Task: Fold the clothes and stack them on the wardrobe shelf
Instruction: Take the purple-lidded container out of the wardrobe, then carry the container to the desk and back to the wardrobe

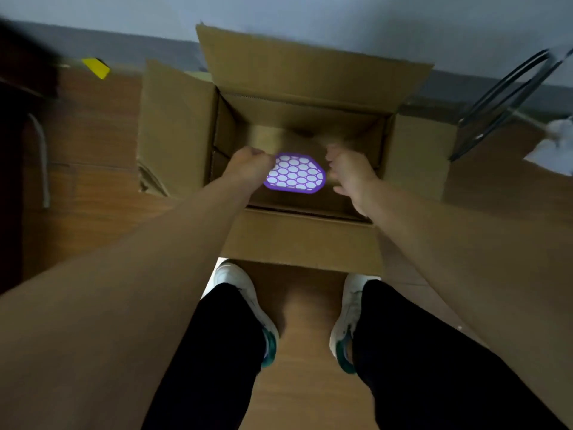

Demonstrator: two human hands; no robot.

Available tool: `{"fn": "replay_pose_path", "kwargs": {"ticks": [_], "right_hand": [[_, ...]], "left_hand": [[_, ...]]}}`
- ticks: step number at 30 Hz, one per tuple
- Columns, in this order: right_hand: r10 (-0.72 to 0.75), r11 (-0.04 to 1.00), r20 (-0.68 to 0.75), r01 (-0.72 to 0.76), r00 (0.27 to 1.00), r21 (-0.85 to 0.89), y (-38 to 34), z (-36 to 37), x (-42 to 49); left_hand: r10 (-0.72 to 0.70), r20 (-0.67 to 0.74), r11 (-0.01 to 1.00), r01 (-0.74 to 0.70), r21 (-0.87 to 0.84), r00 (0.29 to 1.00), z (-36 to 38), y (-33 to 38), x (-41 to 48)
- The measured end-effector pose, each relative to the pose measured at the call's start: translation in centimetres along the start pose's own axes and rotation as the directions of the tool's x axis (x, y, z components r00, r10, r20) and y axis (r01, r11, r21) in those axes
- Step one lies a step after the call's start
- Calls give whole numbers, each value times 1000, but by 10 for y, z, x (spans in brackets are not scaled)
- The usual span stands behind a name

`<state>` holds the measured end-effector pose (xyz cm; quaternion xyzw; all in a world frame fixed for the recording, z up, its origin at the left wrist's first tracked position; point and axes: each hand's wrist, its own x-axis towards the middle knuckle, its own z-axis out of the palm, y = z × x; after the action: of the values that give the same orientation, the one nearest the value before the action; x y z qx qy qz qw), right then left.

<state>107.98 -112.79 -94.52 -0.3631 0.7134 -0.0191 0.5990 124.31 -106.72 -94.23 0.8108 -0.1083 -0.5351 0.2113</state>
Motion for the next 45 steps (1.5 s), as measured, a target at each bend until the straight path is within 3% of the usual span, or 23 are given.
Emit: {"fn": "replay_pose_path", "kwargs": {"ticks": [7, 12, 17, 21, 25, 29, 34, 38, 42, 45], "right_hand": [[-69, 993, 77, 61, 995, 99, -85, -74, -216], [-172, 984, 191, 160, 966, 81, -147, -125, -370], [-237, 966, 339, 257, 910, -17, -171, -169, -468], [-158, 941, 409, 262, 899, -213, -149, -185, -520], [-37, 798, 533, 346, 845, -493, -113, -176, -562], [51, 556, 697, 560, 715, -615, -78, -140, -620], [140, 386, 869, 782, 475, -489, -29, -94, -715], [247, 290, 916, 878, 316, -381, 33, -69, -794], [400, 139, 885, 939, 237, -314, 109, -56, -848], [488, 27, 840, 958, 237, -286, 161, -57, -865]], "left_hand": [[27, 130, 980, -1, -198, 991, -88, 85, -212], [114, 88, 946, -81, -313, 990, -153, 125, -387], [157, -106, 876, -187, -445, 982, -192, 132, -531], [53, -313, 776, -236, -585, 948, -194, 92, -632], [-178, -406, 603, -227, -765, 896, -168, 16, -720], [-457, -388, 336, -248, -908, 800, -109, -78, -792], [-676, -258, 87, -273, -958, 690, 4, -184, -860], [-786, -89, -151, -329, -932, 612, 88, -248, -907], [-832, 23, -302, -417, -857, 555, 148, -289, -943], [-840, 91, -389, -475, -789, 535, 183, -310, -964]]}}
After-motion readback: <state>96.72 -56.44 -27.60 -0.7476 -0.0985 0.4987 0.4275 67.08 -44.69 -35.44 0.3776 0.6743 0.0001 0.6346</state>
